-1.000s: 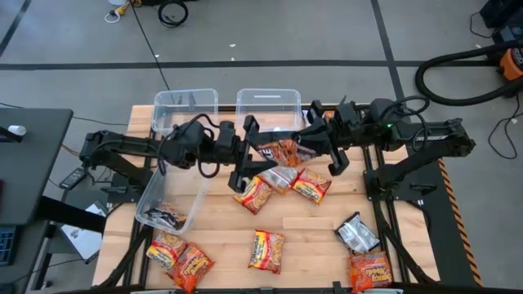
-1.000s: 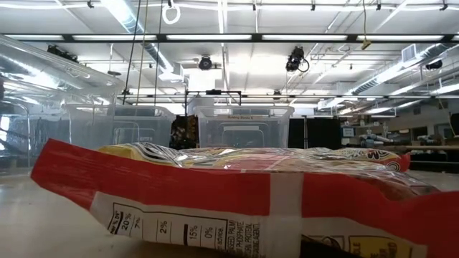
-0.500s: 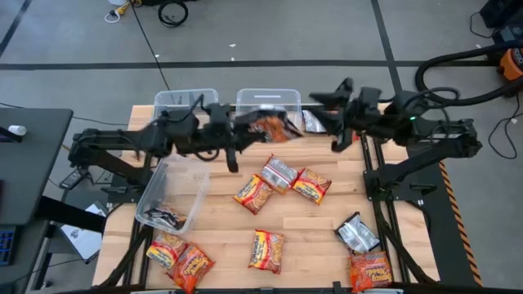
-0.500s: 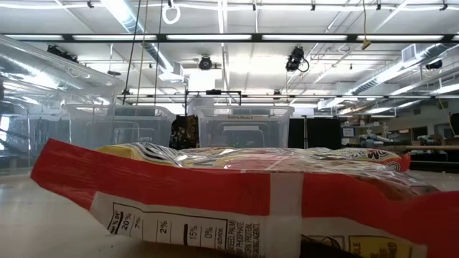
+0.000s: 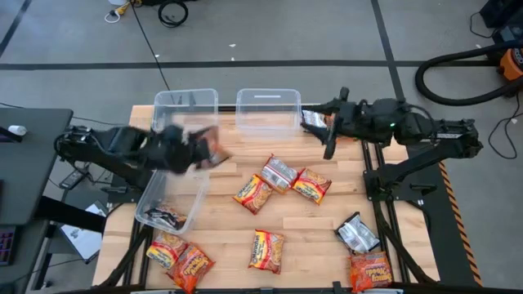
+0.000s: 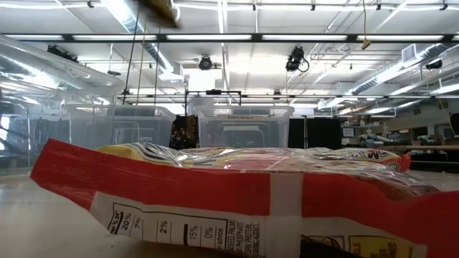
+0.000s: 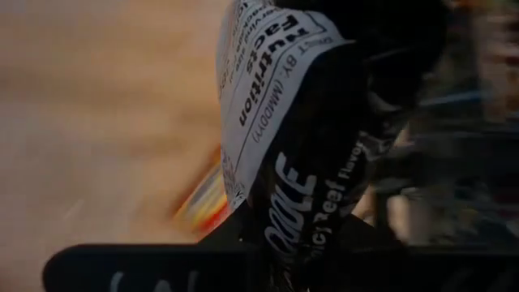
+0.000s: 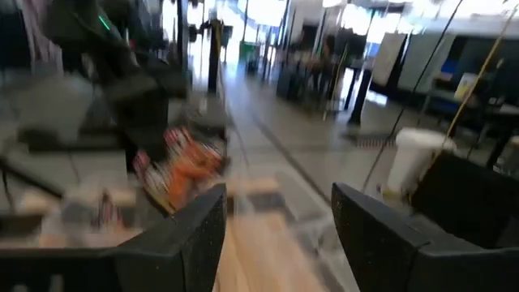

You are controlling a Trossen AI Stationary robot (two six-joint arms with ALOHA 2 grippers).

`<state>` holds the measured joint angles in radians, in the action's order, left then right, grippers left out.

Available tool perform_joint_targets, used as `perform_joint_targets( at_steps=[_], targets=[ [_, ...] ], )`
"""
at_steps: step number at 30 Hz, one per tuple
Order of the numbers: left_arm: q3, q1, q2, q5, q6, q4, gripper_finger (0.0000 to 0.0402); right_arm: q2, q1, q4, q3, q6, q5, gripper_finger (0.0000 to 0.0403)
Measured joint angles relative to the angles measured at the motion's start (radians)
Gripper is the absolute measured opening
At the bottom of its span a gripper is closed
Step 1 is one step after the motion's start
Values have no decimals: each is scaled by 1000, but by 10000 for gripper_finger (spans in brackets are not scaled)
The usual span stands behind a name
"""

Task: Sort Maruchan noodles
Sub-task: Put the middle right black noodle pack into the bottom transparent bin

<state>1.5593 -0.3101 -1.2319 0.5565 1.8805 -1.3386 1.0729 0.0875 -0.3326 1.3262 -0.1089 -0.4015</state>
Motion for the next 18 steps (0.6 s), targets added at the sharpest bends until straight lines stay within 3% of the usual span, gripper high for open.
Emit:
perform_joint_targets(
  at_steps=[4, 11, 18],
  targets=[
    [0, -116, -22, -172, 323, -161, 48, 1, 1, -130, 0, 5, 9, 227],
    [0, -127, -24, -429, 379, -231, 48, -17, 1, -266, 0, 85, 81, 227],
    [-37, -16, 51, -419, 381, -234, 49, -27, 1, -387, 0, 131, 94, 227]
  ],
)
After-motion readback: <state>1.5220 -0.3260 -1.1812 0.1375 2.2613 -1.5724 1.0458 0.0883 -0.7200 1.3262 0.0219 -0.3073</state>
